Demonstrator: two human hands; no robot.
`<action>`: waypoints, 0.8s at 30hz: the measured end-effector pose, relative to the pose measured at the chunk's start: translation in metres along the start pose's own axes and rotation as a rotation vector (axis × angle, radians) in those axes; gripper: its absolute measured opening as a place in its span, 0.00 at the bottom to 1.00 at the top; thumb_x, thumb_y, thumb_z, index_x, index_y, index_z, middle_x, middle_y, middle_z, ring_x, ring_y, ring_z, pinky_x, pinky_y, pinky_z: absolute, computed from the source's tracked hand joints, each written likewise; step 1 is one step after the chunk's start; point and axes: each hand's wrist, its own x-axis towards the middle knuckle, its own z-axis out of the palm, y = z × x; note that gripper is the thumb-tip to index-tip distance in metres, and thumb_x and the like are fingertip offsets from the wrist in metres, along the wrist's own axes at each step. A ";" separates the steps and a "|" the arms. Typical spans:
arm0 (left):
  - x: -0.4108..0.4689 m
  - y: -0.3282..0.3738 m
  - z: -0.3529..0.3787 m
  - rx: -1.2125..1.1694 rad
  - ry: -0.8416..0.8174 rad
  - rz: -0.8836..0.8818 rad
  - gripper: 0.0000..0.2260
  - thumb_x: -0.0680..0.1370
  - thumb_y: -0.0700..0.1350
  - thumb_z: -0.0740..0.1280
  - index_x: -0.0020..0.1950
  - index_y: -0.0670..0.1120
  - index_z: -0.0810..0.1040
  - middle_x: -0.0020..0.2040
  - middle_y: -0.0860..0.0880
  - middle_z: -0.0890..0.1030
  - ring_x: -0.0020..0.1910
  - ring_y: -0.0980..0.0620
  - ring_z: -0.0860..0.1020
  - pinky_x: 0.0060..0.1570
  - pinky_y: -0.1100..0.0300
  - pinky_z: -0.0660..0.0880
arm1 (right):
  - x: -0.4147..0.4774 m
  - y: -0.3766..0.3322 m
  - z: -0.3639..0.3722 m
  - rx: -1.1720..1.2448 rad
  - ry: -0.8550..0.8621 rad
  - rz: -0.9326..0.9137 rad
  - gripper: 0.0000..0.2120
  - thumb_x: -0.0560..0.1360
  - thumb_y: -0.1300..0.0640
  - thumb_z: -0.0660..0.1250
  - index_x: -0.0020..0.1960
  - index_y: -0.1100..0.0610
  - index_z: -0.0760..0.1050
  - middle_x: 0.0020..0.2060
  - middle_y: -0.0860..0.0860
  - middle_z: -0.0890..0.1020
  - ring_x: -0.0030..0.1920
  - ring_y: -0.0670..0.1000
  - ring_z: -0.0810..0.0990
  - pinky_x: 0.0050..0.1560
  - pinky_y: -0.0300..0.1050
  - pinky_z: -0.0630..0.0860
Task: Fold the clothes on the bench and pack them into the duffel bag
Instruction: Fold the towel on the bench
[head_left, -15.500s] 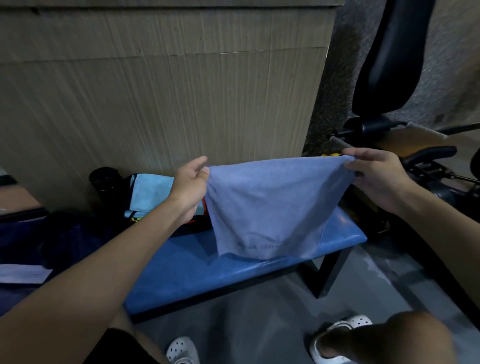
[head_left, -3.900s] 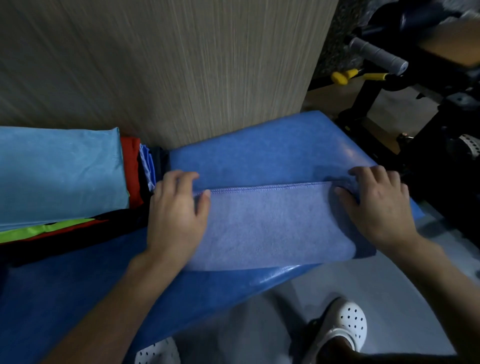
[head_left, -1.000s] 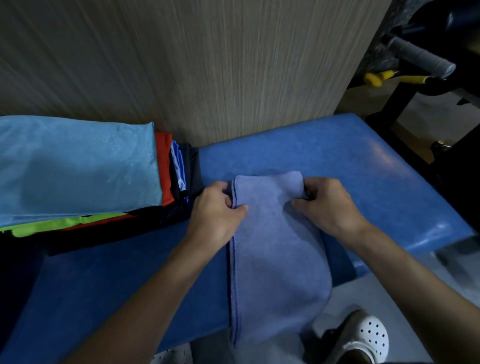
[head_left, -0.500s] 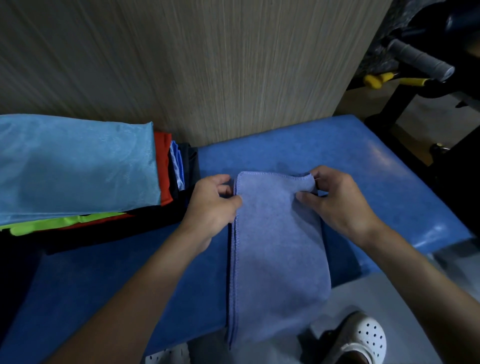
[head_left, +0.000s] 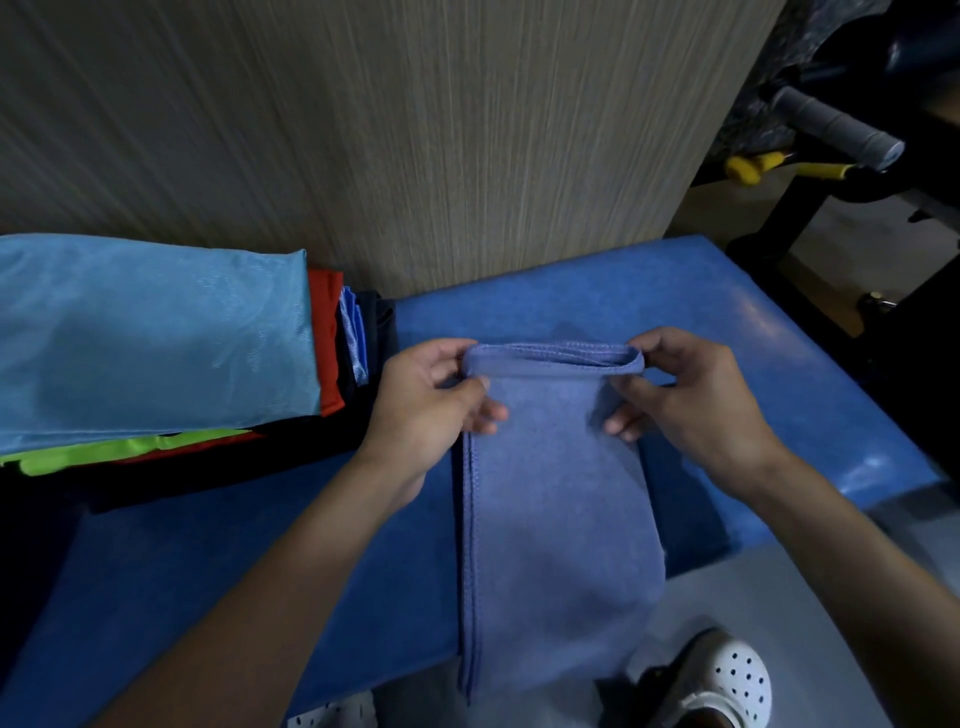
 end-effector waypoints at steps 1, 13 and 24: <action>0.001 -0.002 0.000 0.002 -0.002 0.023 0.14 0.78 0.28 0.64 0.61 0.42 0.77 0.46 0.46 0.83 0.33 0.54 0.82 0.34 0.62 0.78 | 0.001 0.000 0.001 0.059 0.005 0.000 0.06 0.77 0.72 0.65 0.45 0.63 0.72 0.39 0.55 0.82 0.32 0.58 0.84 0.34 0.47 0.83; 0.002 -0.017 -0.017 0.392 -0.201 0.323 0.17 0.73 0.28 0.67 0.43 0.51 0.76 0.50 0.42 0.78 0.48 0.39 0.79 0.46 0.46 0.76 | 0.004 0.025 -0.007 -0.350 -0.080 -0.335 0.13 0.68 0.73 0.73 0.41 0.56 0.78 0.45 0.49 0.81 0.45 0.53 0.82 0.48 0.53 0.79; 0.000 -0.022 -0.032 0.661 -0.316 0.434 0.18 0.73 0.29 0.68 0.40 0.53 0.70 0.58 0.55 0.77 0.40 0.58 0.76 0.40 0.65 0.71 | -0.006 0.033 -0.015 -0.690 -0.202 -0.491 0.15 0.66 0.68 0.73 0.39 0.50 0.74 0.47 0.41 0.75 0.43 0.47 0.78 0.41 0.49 0.77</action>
